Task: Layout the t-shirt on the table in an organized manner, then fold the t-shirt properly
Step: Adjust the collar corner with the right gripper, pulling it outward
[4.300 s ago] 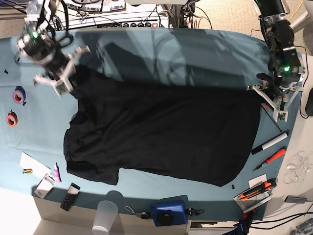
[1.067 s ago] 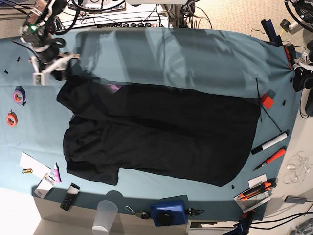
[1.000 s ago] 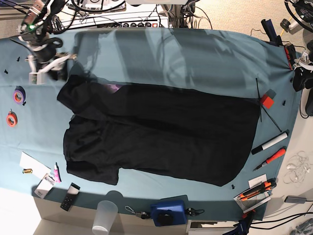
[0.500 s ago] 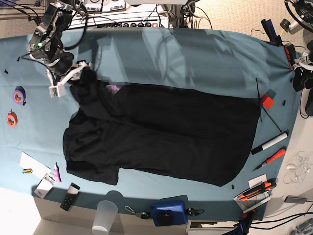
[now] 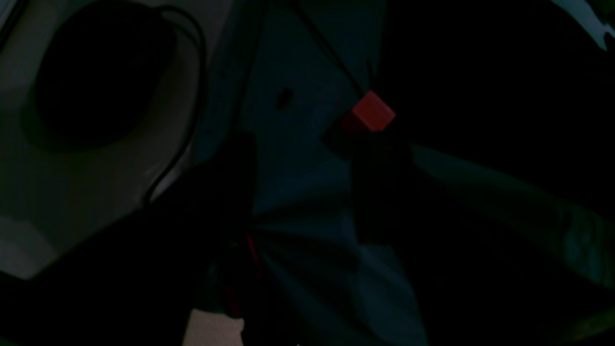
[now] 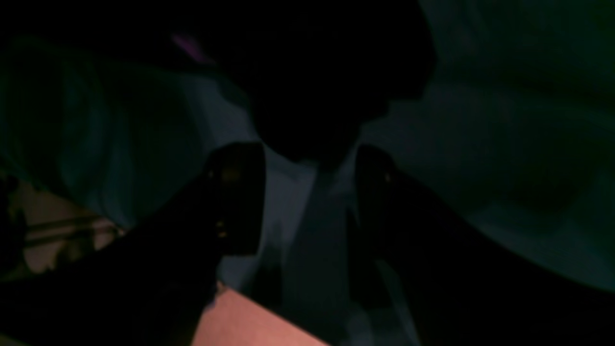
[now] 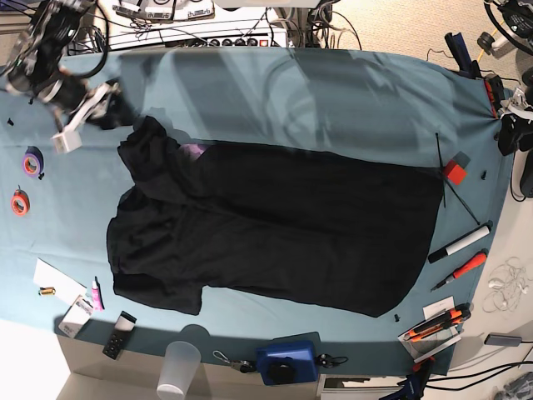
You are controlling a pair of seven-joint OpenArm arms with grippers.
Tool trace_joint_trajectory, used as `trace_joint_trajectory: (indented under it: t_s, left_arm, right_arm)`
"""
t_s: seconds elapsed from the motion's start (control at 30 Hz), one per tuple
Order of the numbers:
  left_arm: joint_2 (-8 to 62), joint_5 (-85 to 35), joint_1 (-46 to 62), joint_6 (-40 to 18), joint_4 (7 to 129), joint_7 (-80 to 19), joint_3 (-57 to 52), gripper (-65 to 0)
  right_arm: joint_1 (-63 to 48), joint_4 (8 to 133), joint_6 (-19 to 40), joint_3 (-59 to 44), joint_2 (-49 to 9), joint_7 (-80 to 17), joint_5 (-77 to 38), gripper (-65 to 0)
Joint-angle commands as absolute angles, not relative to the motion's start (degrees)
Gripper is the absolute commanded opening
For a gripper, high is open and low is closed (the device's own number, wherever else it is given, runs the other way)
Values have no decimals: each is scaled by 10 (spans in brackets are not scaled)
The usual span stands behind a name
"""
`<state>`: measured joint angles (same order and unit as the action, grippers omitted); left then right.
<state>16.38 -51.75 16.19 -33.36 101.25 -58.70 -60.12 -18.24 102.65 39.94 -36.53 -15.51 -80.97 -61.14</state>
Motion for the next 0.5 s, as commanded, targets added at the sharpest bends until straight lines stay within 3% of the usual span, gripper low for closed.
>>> trace_joint_trajectory:
  t_s: [0.0,0.13,0.23,0.47]
  left_arm:
    - [175,-532,160,-337,1022,-574,-605,-330]
    - [175,-532,160,-337,1022,-574,-605,-330]
    - [174,-533,160,-337,1022,-570,-605,-330]
    - [174,-553,160,-337,1022,-570,-605,-330]
  right_arm:
    - [-181,1035,400,-368,-157,-797,-622,-343]
    - [-178,1034,400,-366,-136,-733,-612,-343]
    - [-177,1034,400,-355,-131,-677,-539,-343]
    - [-177,1034,400,-266,-129,-597,-458,-343]
